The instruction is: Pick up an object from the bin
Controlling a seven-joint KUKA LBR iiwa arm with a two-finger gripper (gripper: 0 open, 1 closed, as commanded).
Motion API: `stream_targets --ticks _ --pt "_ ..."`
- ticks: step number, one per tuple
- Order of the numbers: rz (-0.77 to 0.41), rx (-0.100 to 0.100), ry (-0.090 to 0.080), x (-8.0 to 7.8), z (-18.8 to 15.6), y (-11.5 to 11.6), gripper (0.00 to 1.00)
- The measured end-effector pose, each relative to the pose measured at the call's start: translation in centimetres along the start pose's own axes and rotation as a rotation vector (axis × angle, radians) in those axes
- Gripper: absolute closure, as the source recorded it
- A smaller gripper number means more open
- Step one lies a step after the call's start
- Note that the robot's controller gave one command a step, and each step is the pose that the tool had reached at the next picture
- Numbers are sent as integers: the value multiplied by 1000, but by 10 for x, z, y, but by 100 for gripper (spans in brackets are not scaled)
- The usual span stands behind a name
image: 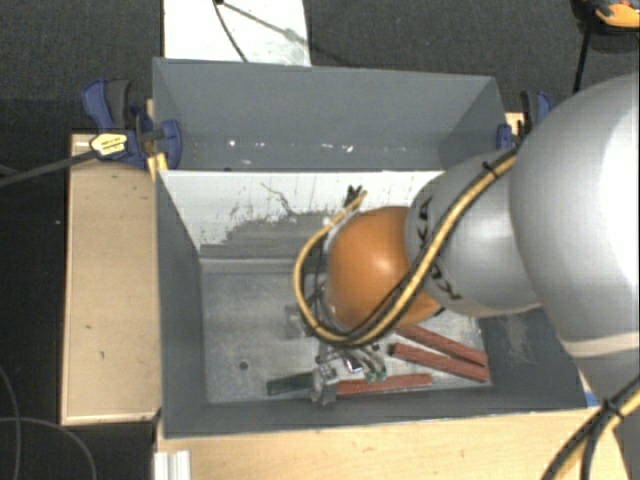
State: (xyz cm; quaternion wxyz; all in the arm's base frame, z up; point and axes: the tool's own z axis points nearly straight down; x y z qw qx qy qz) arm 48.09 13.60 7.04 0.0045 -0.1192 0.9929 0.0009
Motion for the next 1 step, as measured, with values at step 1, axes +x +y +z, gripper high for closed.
stream_targets --ticks 1 --pt "75 1 12 6 0 -5 100"
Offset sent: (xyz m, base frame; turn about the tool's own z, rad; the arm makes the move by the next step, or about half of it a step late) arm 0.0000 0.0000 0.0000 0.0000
